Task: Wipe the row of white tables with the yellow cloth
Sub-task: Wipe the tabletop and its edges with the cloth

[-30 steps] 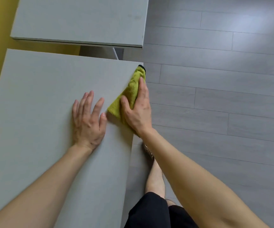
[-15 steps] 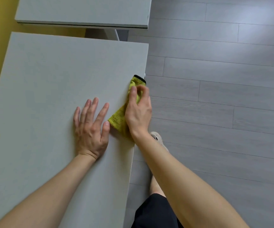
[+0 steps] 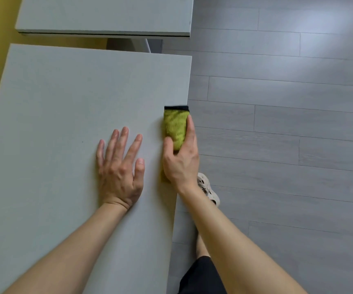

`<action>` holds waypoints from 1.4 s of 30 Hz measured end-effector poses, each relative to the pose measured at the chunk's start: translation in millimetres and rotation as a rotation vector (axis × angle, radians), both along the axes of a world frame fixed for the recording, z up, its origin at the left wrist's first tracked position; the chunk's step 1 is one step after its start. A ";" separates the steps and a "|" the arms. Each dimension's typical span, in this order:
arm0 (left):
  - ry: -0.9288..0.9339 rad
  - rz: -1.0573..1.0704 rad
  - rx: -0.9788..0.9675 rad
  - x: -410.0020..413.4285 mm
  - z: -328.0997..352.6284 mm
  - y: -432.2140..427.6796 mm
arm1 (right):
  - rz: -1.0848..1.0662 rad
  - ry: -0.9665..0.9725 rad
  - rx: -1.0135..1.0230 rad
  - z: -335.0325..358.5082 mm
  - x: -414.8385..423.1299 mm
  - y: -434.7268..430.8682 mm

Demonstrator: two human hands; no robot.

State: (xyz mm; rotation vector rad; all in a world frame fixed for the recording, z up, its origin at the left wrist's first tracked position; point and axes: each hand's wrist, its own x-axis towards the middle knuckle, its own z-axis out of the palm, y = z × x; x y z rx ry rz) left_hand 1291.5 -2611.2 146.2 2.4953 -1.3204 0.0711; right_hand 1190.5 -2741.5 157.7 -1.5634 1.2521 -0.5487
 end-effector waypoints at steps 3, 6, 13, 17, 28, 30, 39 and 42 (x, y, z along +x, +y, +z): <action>-0.008 0.002 0.001 0.2 -0.9 -0.1 | 0.056 0.019 -0.033 -4.8 45.3 -77.0; -0.010 0.006 0.000 -0.2 -1.0 -0.4 | 0.103 0.033 -0.069 -0.3 80.3 -136.4; -0.031 0.004 0.017 -0.1 -0.7 -0.8 | 0.122 -0.063 -0.082 -2.7 -9.9 -2.1; -0.035 0.001 0.033 0.1 0.3 -1.8 | 0.191 -0.057 -0.070 -3.3 -5.5 -28.6; -0.049 0.010 0.018 -0.6 -1.2 -1.4 | 0.097 -0.118 -0.080 -6.8 -2.6 -13.8; -0.046 0.008 0.019 -0.1 -2.1 -1.2 | 0.128 -0.137 -0.075 -5.4 -28.2 24.0; -0.042 0.006 0.027 1.5 -1.9 -2.8 | 0.119 -0.079 -0.129 -15.0 60.4 -118.5; -0.054 0.011 0.017 1.4 -2.0 -2.0 | 0.109 -0.101 -0.139 -14.8 46.5 -88.4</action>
